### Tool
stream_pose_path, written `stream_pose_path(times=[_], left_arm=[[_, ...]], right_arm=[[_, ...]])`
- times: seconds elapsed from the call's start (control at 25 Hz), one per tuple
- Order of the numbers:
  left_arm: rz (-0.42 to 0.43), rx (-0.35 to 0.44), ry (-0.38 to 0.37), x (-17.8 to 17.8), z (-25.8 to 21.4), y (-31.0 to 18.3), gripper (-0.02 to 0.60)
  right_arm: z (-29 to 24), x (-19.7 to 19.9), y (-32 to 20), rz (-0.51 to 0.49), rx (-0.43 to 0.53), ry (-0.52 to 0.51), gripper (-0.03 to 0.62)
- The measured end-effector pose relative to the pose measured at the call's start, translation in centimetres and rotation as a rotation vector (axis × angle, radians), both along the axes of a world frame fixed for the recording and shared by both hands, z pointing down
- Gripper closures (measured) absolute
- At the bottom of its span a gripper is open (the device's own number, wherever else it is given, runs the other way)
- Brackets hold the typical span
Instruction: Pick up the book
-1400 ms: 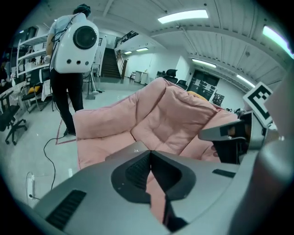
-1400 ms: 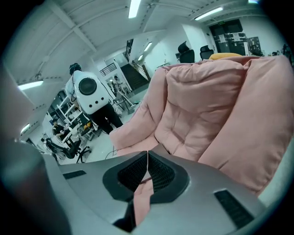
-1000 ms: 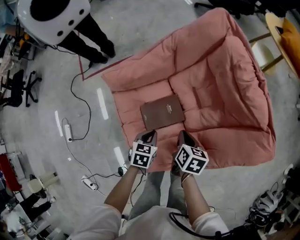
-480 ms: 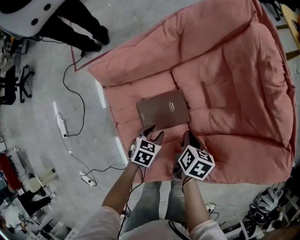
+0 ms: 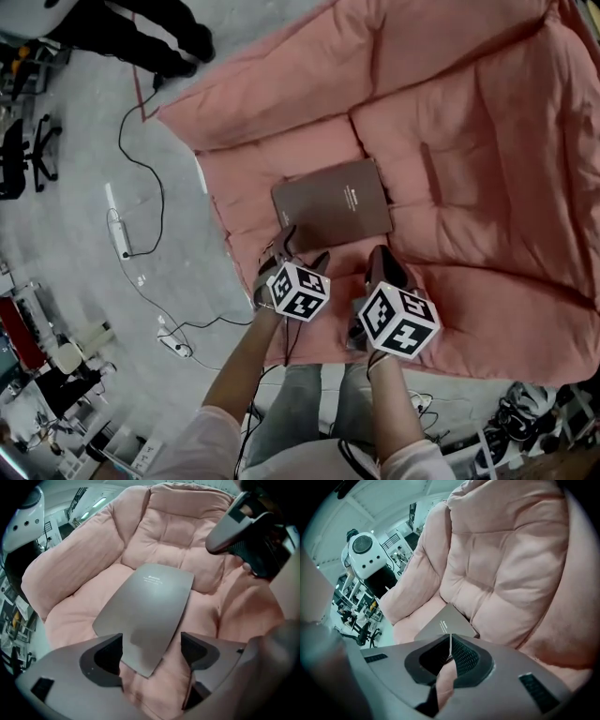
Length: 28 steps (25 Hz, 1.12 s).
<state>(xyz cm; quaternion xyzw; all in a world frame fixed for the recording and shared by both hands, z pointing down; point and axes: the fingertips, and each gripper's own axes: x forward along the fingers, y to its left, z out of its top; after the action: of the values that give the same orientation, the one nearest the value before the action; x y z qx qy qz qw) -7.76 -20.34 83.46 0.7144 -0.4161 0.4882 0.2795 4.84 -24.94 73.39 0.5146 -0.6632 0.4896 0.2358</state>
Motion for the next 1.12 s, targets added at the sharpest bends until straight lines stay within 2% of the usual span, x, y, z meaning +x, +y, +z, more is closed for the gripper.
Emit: stream_pose_path(times=[0.28, 0.52, 0.68, 0.92, 1.04, 1.12], left_arm=[[0.001, -0.034, -0.125, -1.1, 3.5, 0.2, 0.172], [-0.013, -0.035, -0.188, -1.9, 5.3, -0.6, 0.166], [-0.023, -0.036, -0.180, -2.6, 5.1, -1.4, 0.152], [-0.062, -0.001, -0.150, -3.7, 1.6, -2.3, 0.152], [-0.067, 0.052, -0.157, -4.3, -0.9, -3.3, 0.153], [-0.101, 0.107, -0.152, -5.1, -2.9, -4.7, 0.155]], right_arm=[[1.0, 0.1, -0.2, 0.018, -0.011, -0.041, 0.562], [1.9, 0.1, -0.5, 0.042, -0.027, -0.062, 0.562], [2.0, -0.2, -0.6, 0.041, -0.029, -0.070, 0.562], [1.2, 0.2, -0.8, 0.072, -0.026, -0.103, 0.562], [0.4, 0.4, -1.0, 0.078, -0.014, -0.104, 0.562], [0.0, 0.6, -1.2, 0.083, -0.005, -0.102, 0.562]])
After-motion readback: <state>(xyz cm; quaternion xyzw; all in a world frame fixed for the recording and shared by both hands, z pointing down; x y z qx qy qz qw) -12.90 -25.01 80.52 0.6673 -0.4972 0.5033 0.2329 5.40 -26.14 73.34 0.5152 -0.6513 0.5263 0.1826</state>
